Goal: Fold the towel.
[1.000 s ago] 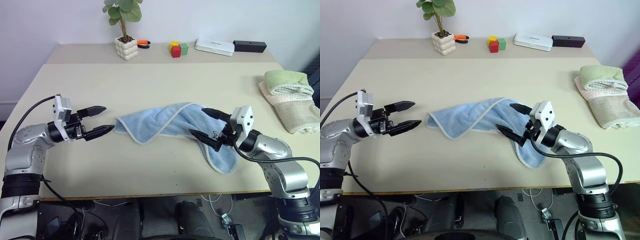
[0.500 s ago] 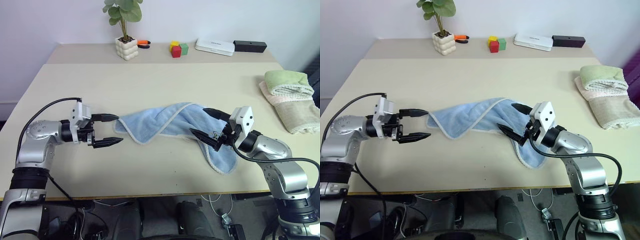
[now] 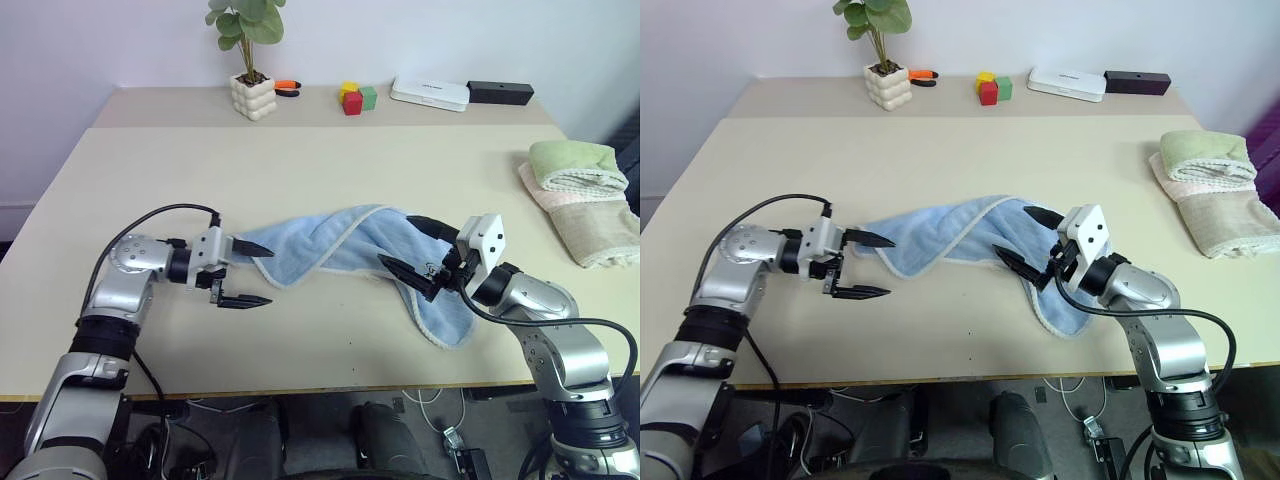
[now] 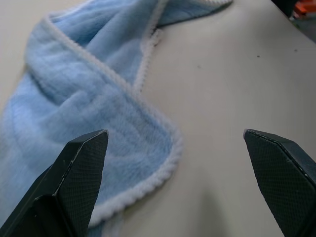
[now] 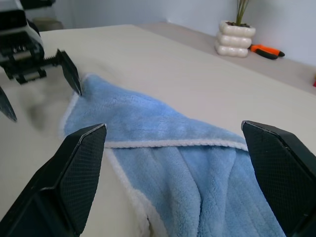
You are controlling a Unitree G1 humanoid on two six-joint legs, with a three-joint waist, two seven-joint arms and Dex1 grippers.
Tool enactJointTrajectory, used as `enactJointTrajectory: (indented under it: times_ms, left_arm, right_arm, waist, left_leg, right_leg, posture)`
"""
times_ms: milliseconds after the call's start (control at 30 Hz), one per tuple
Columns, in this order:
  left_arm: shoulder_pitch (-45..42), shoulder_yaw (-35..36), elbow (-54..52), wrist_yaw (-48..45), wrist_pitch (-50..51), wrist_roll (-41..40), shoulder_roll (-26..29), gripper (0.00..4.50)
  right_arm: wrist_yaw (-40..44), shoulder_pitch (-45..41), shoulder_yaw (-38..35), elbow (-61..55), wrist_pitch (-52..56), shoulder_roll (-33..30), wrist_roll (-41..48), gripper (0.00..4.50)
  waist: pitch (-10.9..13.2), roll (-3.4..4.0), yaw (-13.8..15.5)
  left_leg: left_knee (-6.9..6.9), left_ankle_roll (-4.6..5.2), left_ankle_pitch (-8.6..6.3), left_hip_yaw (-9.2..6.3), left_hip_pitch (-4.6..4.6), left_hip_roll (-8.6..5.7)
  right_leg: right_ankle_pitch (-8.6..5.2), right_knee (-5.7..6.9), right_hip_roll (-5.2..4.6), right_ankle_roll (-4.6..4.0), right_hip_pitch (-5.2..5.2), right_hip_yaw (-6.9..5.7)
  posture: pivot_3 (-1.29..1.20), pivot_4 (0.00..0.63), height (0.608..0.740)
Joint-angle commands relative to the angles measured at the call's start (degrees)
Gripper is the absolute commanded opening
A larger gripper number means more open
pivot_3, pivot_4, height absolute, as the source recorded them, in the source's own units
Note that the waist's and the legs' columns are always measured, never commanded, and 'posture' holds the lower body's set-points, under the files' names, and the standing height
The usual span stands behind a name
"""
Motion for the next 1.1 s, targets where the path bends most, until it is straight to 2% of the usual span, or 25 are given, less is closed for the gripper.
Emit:
enactJointTrajectory:
  times_ms: [33, 267, 300, 367, 600, 633, 700, 800, 967, 1100]
  left_arm:
    - [-2.3, -1.0, 2.6, -0.2, -4.9, 1.2, -2.2, 4.48]
    - [-7.7, -3.6, 11.8, 2.0, -9.6, 6.2, -5.1, 4.48]
    - [-8.2, -4.4, 13.4, 2.2, -10.7, 7.5, -5.1, 4.24]
    - [-9.1, -5.4, 15.7, 2.3, -9.9, 9.0, -5.1, 3.70]
    - [-8.4, -5.3, 15.9, -0.3, -9.1, 7.6, -6.0, 0.18]
    - [-8.3, -5.1, 15.6, -0.6, -8.6, 7.2, -6.0, 0.03]
    - [-8.5, -4.4, 15.6, -0.2, -8.5, 6.7, -5.8, 0.03]
    - [-9.2, -1.2, 15.0, -0.1, -5.8, 3.5, -5.0, 0.03]
    - [-8.0, 2.9, 11.0, -0.4, -0.3, -1.4, -4.1, 0.03]
    - [-5.4, 7.0, 6.8, 3.1, 4.7, -5.2, -3.9, 0.03]
  right_arm:
    - [-0.9, 0.5, -0.2, -2.2, -2.0, 0.7, -0.7, 4.50]
    - [-2.6, 1.7, 0.3, -2.7, -3.7, 2.5, -2.0, 4.50]
    - [-2.9, 2.0, 0.3, -2.9, -3.9, 2.6, -2.2, 4.50]
    - [-3.2, 2.3, 0.0, -3.2, -4.1, 2.7, -2.3, 4.50]
    - [-4.2, 2.9, -0.7, -3.6, -4.4, 2.2, -2.3, 4.50]
    - [-4.3, 3.0, -0.7, -3.6, -4.5, 2.2, -2.3, 4.50]
    - [-5.9, 2.2, -1.4, -1.5, -6.5, 2.2, -4.3, 4.50]
    - [-12.9, -2.7, -5.1, 5.8, -10.0, 2.0, -9.8, 4.50]
    - [-14.1, -5.2, -7.0, 11.2, -3.8, 0.3, -8.9, 4.50]
    - [-16.8, -7.8, -7.6, 17.5, 4.9, -2.2, -9.8, 4.50]
  waist:
    - [0.0, 0.00, 0.0]
    - [0.0, -0.01, 0.0]
    - [0.0, -0.01, 0.0]
    - [0.0, 0.00, -0.1]
    - [0.0, 0.00, 0.0]
    - [0.0, 0.00, 0.0]
    - [0.0, 0.00, 0.0]
    - [0.0, -0.01, -0.1]
    - [0.0, -0.01, -0.1]
    - [0.0, 0.00, -0.3]
  left_leg:
    - [0.00, 0.00, 0.00, 0.01, 0.00, 0.00]
    - [0.00, 0.00, 0.00, -0.01, -0.01, 0.00]
    - [0.00, 0.00, 0.00, -0.01, -0.01, 0.00]
    - [0.01, 0.00, 0.00, -0.01, 0.00, 0.00]
    - [0.01, 0.00, 0.00, -0.02, 0.03, 0.00]
    - [0.01, 0.00, 0.00, -0.02, 0.03, 0.00]
    - [0.01, 0.00, 0.00, -0.02, 0.03, 0.00]
    - [0.02, 0.00, 0.00, -0.02, 0.02, 0.00]
    - [-0.03, 0.00, 0.00, -0.05, 0.02, 0.02]
    - [-0.02, 0.00, 0.00, -0.01, 0.01, 0.02]
  right_leg:
    - [0.00, 0.00, -0.01, 0.00, 0.00, 0.00]
    - [0.00, 0.01, 0.02, 0.01, -0.01, 0.00]
    - [0.00, 0.01, 0.02, 0.01, 0.00, 0.00]
    - [0.01, 0.00, 0.02, 0.02, 0.01, 0.01]
    - [0.00, 0.02, 0.02, 0.01, 0.05, 0.00]
    - [0.00, 0.02, 0.02, 0.01, 0.05, 0.00]
    - [0.00, 0.01, 0.01, 0.01, 0.05, 0.01]
    - [0.00, 0.01, 0.02, 0.01, 0.04, 0.00]
    - [-0.01, 0.01, 0.04, 0.03, 0.02, -0.01]
    - [-0.02, 0.02, 0.03, 0.05, 0.01, 0.03]
  posture:
    - [0.00, 0.150, 0.735]
    - [0.00, 0.150, 0.735]
    - [0.00, 0.150, 0.735]
    - [0.00, 0.150, 0.735]
    - [0.00, 0.150, 0.735]
    - [0.00, 0.150, 0.735]
    - [0.00, 0.150, 0.735]
    - [0.00, 0.150, 0.735]
    - [0.00, 0.150, 0.735]
    - [0.00, 0.150, 0.735]
